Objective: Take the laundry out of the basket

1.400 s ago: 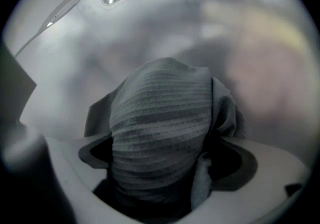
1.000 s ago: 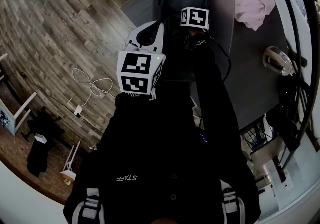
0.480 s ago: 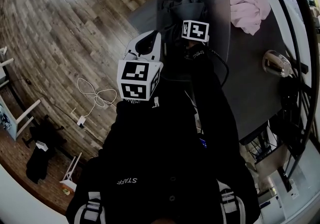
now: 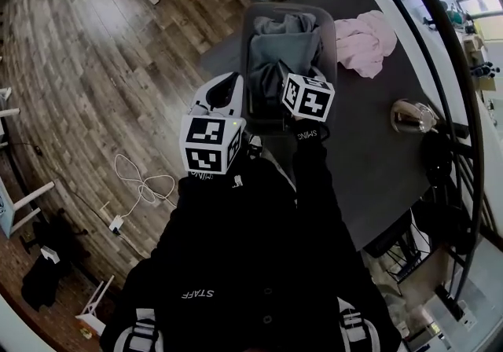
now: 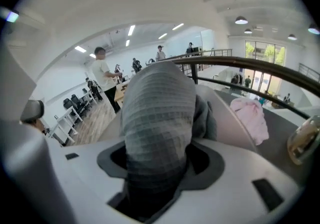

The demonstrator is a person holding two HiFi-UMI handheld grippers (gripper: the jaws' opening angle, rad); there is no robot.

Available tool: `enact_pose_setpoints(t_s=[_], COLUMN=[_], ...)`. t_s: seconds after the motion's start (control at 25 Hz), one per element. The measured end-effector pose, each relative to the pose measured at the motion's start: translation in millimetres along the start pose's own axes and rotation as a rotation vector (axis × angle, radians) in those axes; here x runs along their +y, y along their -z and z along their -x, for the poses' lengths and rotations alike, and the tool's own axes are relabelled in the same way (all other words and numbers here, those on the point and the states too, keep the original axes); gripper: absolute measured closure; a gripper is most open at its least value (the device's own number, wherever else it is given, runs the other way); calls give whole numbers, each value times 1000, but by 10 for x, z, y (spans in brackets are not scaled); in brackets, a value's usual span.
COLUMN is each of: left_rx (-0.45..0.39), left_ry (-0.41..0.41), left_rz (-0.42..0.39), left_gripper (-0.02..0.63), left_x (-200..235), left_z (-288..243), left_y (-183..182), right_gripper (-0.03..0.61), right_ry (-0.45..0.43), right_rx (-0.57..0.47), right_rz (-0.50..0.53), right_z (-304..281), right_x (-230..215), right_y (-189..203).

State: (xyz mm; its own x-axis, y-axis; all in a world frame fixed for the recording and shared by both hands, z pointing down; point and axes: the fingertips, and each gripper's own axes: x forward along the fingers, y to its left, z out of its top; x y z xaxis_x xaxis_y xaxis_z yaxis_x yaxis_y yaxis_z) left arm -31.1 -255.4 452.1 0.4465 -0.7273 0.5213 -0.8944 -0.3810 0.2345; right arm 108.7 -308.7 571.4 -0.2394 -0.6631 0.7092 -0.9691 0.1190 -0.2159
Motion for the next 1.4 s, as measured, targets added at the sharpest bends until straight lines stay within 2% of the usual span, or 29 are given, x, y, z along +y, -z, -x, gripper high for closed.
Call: enact_pose_setpoints(t_s=[0.28,0.44,0.72,1.0,1.4], left_rx=[-109,-192,-327,-432,-502], left_ry=[-19,-32,-36,-32,-22], left_rz=[-39,-60,-108,-137,-153], left_gripper=[612,612,612,612,612], left_x=[-103,-170,-325,-367,-383], left_z=[243,422,786,1094,1287], left_y=[-401,-675,-1143,-1472,-1701], right_gripper=[311,311,307,304,302], right_ry=[-13,-23,-27,-17,-10], right_rx=[-256,-402,-589,-708,-840], right_rz=[-2,32,81,141,167], right_z=[864,1370,2152,2660,3052], right_x=[133,249,486,715,896], right_y=[-595,-946,-1412,-1649,-1838])
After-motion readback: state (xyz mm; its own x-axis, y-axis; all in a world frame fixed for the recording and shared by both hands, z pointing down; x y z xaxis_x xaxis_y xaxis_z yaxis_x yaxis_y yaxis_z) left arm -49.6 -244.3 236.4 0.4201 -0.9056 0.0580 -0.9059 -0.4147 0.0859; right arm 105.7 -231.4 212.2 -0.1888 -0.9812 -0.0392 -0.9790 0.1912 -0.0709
